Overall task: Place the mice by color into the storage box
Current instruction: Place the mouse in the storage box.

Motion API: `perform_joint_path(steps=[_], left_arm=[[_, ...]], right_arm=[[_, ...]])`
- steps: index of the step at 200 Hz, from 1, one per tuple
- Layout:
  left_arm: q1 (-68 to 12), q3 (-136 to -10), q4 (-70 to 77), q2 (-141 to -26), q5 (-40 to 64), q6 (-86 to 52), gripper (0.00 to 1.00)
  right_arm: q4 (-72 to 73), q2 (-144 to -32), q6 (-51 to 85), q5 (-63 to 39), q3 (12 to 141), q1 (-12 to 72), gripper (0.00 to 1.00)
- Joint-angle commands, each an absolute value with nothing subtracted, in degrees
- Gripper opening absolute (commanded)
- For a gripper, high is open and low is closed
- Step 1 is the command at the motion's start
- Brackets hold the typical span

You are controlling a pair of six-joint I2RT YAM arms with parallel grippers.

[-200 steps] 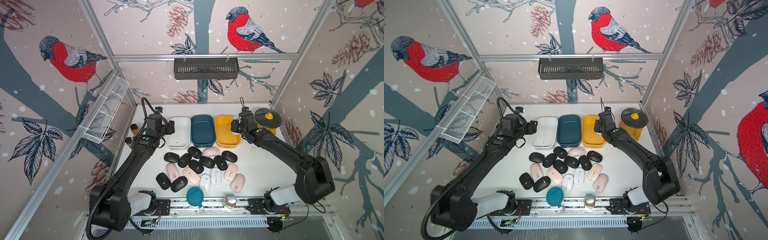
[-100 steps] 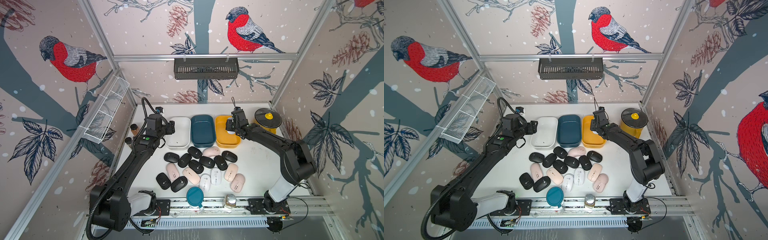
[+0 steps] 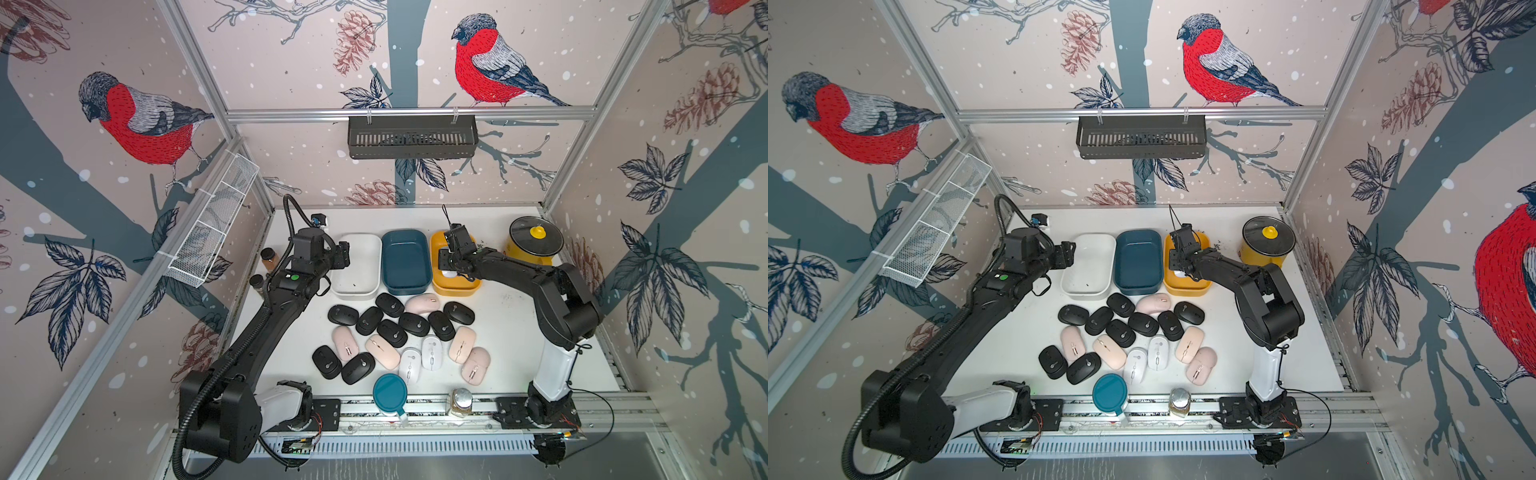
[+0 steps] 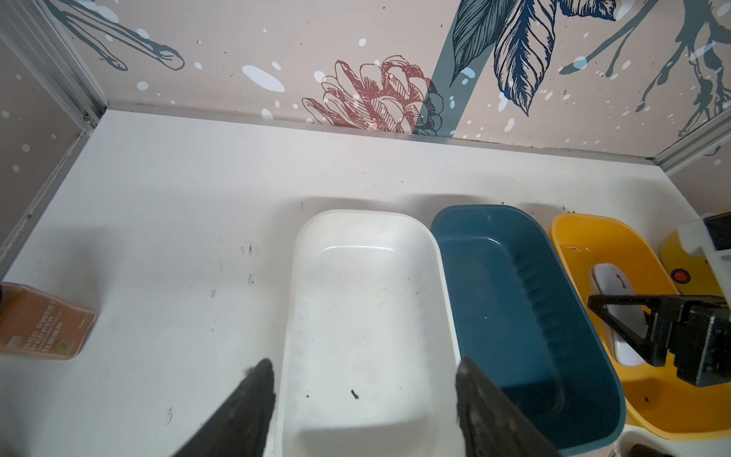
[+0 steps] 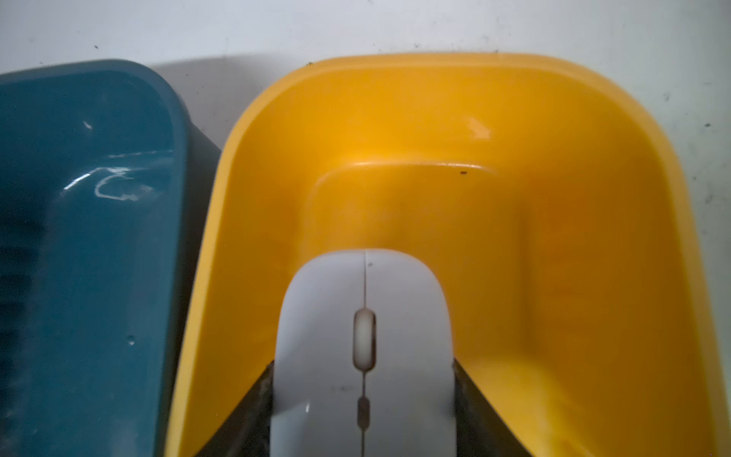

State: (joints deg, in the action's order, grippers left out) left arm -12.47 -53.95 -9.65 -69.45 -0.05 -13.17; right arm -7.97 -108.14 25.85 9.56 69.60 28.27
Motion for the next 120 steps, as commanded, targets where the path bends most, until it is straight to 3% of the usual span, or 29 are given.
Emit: perform_joint_path(steps=[1, 120], left_arm=[[-12.7, -53.9, -8.7, -69.5, 0.4, -13.0, 0.72], [-12.7, -53.8, -8.7, -69.5, 0.0, -13.0, 0.72]], right_arm=[[-8.0, -109.0, 27.7, 8.9, 69.9, 28.4, 0.46], [-7.5, -110.5, 30.0, 7.5, 68.0, 28.7, 0.5]])
